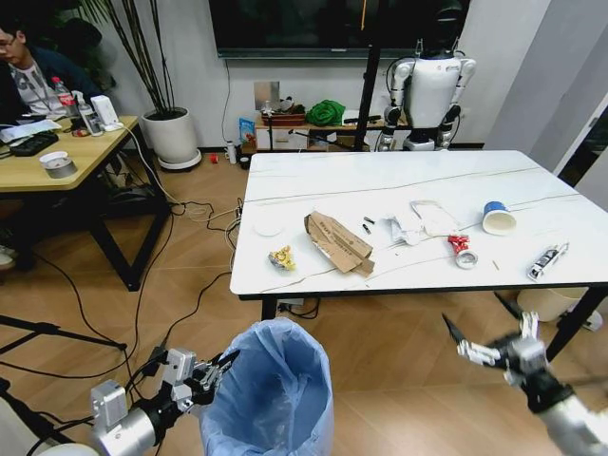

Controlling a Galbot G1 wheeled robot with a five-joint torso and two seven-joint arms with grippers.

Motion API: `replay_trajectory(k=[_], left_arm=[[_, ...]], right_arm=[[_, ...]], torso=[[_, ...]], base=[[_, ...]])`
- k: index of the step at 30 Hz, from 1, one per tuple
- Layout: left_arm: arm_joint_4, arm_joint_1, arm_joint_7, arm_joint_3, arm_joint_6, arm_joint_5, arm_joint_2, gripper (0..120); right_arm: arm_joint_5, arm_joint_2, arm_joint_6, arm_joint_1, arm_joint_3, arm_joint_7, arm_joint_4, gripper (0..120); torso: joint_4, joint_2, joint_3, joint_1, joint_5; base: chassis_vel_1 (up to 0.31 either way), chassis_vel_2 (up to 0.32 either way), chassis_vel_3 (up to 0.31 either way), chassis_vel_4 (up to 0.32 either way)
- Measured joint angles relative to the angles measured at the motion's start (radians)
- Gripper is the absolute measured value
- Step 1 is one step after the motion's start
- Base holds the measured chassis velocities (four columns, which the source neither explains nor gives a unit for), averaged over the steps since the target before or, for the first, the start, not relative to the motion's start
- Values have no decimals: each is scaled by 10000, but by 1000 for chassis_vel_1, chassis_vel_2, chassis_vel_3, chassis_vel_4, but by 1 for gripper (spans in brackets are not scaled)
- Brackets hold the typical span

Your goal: Pick up the trash bin and place the trash from the table into it.

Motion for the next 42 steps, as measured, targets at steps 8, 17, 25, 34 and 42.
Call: replay_trajectory(k=[8, 17, 25, 34, 42], left_arm=[[127, -80, 81, -134, 10, -263, 242, 0], [145, 47, 55, -371, 43, -540, 505, 0], [100, 89, 35, -524, 45, -634, 449, 0], [177, 208, 105, -552, 31, -568, 232, 0], [246, 25, 70, -620, 26, -756, 266, 0]], right_arm=[[2559, -1720, -868, 515, -351, 968, 5, 100], [6046, -3264, -1452, 2163, -2131, 2139, -241, 100], [7048, -2962, -3271, 5658, -5025, 3108, -1030, 100], [7543, -1990, -3564, 8811, -7778, 2416, -2742, 100], [7813, -1160, -3478, 10193, -9150, 2170, -3705, 100]], torso=[[-3, -8, -7, -6, -1], [-4, -17, -10, -10, -2], [-5, -21, -12, -10, -3], [-2, -25, -14, -11, -3], [-3, -26, -15, -13, -3]], base=[[0, 0, 0, 0], [0, 0, 0, 0], [0, 0, 0, 0], [0, 0, 0, 0], [0, 0, 0, 0]])
